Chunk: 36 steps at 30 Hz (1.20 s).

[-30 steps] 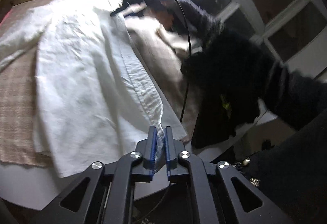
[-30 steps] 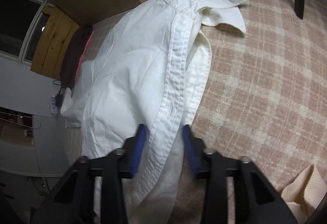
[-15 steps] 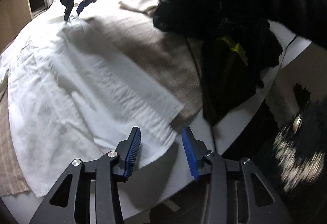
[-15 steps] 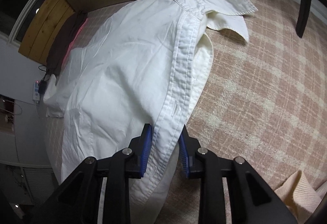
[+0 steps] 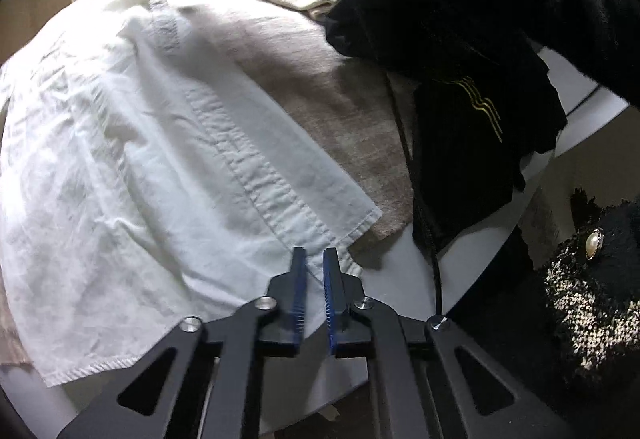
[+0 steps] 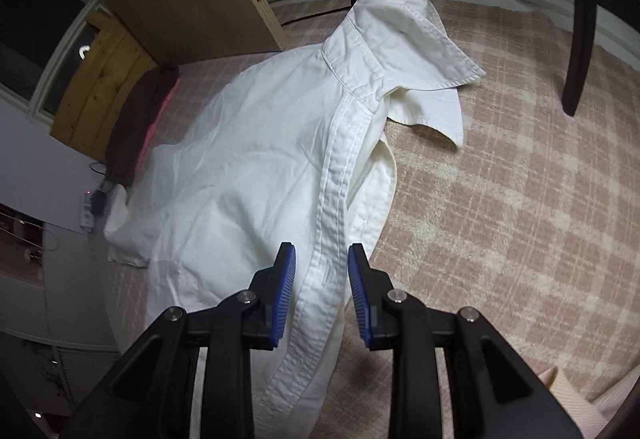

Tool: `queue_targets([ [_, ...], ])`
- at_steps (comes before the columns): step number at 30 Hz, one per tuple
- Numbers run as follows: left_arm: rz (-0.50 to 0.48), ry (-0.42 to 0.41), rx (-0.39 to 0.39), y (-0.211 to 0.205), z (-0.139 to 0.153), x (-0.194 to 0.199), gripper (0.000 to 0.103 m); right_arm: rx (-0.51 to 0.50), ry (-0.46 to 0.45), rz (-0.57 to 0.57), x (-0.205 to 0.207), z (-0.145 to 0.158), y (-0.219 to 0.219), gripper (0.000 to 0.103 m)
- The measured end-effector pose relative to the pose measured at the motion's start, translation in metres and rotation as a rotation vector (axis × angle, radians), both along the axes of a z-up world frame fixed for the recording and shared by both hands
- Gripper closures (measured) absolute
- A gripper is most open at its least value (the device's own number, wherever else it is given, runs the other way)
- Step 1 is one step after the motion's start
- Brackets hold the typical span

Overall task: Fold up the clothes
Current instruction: 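Grasp the placket below the collar with the right gripper while the left gripper holds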

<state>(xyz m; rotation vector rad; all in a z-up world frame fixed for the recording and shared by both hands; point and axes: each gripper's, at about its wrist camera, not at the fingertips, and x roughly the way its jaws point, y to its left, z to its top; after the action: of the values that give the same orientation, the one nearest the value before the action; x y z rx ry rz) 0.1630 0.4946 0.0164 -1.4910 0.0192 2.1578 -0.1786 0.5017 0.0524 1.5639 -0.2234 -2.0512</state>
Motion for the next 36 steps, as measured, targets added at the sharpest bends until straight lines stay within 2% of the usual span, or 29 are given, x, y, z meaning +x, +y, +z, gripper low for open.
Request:
queue_targets([
  [1,0.007,-0.002,0.014,-0.002,0.002,0.0,0.103,0.02,0.006,0.01,0.0,-0.001,-0.003,0.076],
  [2,0.014,-0.004,0.029,-0.005,0.004,0.001,0.103,0.033,0.016,0.022,0.002,-0.001,-0.004,0.083],
  [3,0.023,-0.004,0.053,-0.008,0.008,0.002,0.103,0.053,0.034,0.036,0.003,0.002,-0.007,0.094],
  [6,0.053,0.015,0.133,-0.02,0.027,0.005,0.103,0.096,0.092,0.06,0.005,0.012,-0.01,0.1],
  [10,0.102,0.03,0.212,-0.033,0.047,0.005,0.103,0.122,0.164,0.047,0.001,0.027,-0.005,0.101],
  [13,0.065,0.019,0.163,-0.023,0.044,0.003,0.101,0.148,0.203,0.033,-0.005,0.034,-0.003,0.101],
  [14,0.034,-0.002,0.123,-0.019,0.039,0.006,0.096,0.137,0.191,0.033,-0.009,0.032,-0.003,0.101],
  [16,-0.023,-0.024,0.048,-0.009,0.03,0.015,0.074,0.147,0.174,0.036,-0.011,0.025,-0.005,0.101],
  [18,-0.057,-0.011,-0.011,-0.002,0.026,0.023,0.069,0.153,0.163,0.034,-0.012,0.017,-0.008,0.101],
  [22,-0.099,0.049,-0.111,0.009,0.02,0.026,0.069,0.123,0.117,0.032,-0.011,0.007,-0.006,0.101],
  [23,-0.11,0.065,-0.136,0.011,0.018,0.027,0.071,0.115,0.105,0.034,-0.01,0.006,-0.005,0.1],
  [24,-0.12,0.08,-0.161,0.014,0.017,0.027,0.077,0.108,0.093,0.035,-0.009,0.005,-0.005,0.099],
  [25,-0.108,0.057,-0.126,0.009,0.018,0.025,0.096,0.1,0.082,0.037,-0.008,0.003,-0.004,0.097],
  [26,-0.096,0.034,-0.09,0.003,0.019,0.022,0.103,0.092,0.071,0.038,-0.007,0.003,-0.004,0.09],
  [27,-0.072,0.011,-0.068,-0.003,0.02,0.02,0.103,0.083,0.07,0.033,-0.007,0.004,-0.001,0.08],
  [29,-0.03,0.001,-0.04,-0.015,0.026,0.017,0.103,0.063,0.067,0.024,-0.005,0.008,0.005,0.072],
  [34,0.047,0.011,0.04,-0.043,0.049,0.016,0.103,0.038,0.037,0.033,-0.009,0.006,0.006,0.072],
  [36,0.049,0.019,0.023,-0.043,0.051,0.018,0.103,0.043,0.017,0.048,-0.011,-0.001,-0.001,0.072],
])
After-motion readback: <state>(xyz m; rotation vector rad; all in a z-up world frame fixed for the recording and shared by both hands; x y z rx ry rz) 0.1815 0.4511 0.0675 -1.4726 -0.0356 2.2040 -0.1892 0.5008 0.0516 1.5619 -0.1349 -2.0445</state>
